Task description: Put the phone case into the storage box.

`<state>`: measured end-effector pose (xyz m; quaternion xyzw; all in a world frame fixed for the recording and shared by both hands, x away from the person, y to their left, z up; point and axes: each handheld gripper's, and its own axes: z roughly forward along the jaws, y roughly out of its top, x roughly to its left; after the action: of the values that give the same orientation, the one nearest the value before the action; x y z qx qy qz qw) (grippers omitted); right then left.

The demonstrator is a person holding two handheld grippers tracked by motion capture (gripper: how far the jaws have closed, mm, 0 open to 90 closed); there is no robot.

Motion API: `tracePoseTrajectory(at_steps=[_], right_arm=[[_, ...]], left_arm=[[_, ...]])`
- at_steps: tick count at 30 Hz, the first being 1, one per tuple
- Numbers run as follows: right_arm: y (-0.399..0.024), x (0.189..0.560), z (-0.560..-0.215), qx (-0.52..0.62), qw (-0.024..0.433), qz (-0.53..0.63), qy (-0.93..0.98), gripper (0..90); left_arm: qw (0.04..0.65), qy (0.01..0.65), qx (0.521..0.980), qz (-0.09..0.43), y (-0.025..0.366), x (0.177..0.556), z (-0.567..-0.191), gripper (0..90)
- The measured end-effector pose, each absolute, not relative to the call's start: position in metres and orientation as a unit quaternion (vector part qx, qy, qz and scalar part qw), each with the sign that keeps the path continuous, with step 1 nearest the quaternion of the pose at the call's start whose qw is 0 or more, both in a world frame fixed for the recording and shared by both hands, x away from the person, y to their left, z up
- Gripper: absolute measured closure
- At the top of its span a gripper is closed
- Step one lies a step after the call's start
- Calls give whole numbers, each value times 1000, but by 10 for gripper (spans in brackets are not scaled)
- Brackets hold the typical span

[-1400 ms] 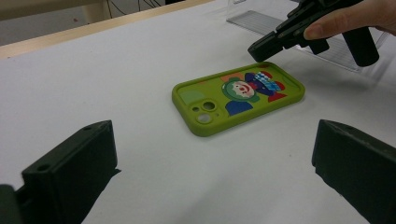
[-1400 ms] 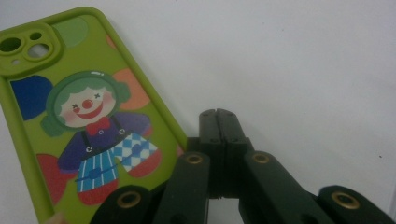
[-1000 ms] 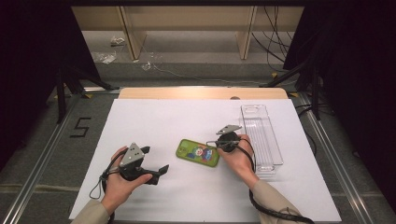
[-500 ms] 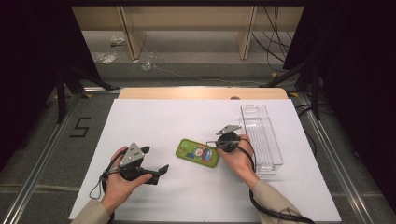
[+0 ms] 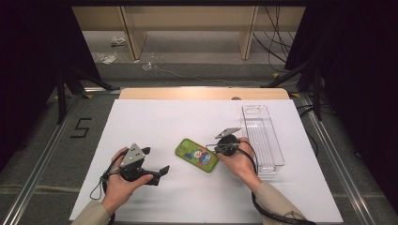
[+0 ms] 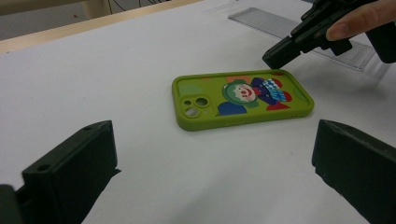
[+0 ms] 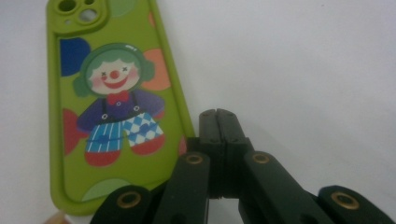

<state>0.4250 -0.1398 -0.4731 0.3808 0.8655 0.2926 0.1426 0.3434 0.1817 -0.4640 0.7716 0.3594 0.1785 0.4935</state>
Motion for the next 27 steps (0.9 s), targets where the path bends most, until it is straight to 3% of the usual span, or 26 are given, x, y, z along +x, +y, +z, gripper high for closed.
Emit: tracePoseTrajectory(at_steps=[14,27], right_arm=[[-126,408,-472,346,79,291,888,900],[-105,392,-473,317,47,299,899,900]], left_arm=[[483,368,775,175,182,345,-466,0],[472,375,780,171,182,345,-467,2]])
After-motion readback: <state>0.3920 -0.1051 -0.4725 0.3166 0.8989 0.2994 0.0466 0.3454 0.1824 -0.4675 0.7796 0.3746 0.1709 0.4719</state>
